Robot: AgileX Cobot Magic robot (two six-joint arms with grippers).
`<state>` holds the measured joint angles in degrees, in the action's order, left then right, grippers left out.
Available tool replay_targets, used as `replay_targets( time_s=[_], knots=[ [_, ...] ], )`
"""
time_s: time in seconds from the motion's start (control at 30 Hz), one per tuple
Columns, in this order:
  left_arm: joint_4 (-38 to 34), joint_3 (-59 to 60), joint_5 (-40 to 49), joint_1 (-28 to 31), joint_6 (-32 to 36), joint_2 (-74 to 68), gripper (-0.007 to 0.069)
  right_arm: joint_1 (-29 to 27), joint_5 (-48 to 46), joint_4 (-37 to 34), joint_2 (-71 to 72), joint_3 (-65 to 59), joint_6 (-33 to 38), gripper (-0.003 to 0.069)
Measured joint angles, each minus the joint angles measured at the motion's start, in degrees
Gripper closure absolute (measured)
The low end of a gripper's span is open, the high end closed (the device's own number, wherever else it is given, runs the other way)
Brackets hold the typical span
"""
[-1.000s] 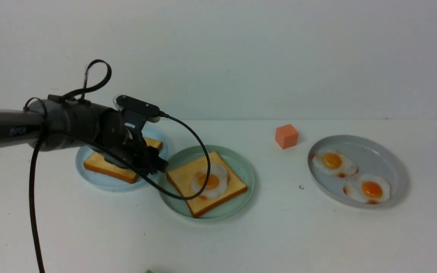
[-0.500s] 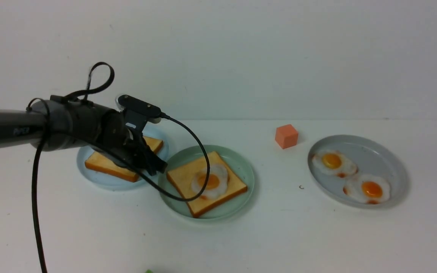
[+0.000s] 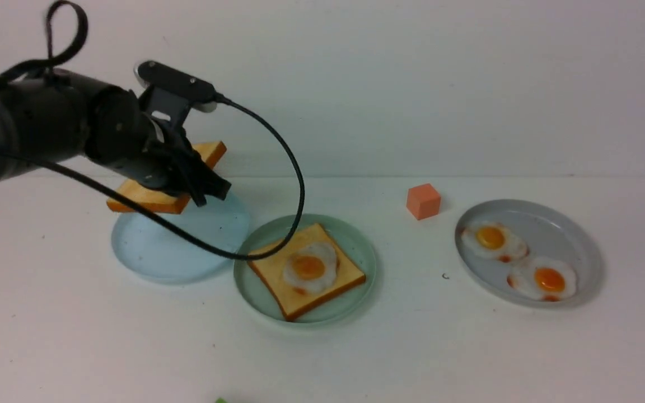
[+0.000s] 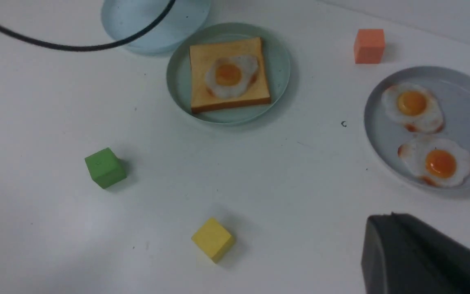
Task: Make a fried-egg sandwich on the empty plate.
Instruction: Use the left arm to place a slice of bread on the fried egg in the middle
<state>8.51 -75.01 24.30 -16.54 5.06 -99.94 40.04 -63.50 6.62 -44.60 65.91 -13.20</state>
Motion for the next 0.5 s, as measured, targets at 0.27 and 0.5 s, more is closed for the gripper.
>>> replay_targets(
  time_s=[0.27,0.5],
  knots=[
    [0.1,9.2,-3.9,-13.1,4.5,5.0,0.0615,0.0,-1.0,0.6,4.7,0.0,0.0,0.0631],
    [2.5,9.8,-6.0,-18.3,4.9,1.5,0.0618,0.0,-3.5,0.8,6.1,0.0,0.0,0.0628]
  ],
)
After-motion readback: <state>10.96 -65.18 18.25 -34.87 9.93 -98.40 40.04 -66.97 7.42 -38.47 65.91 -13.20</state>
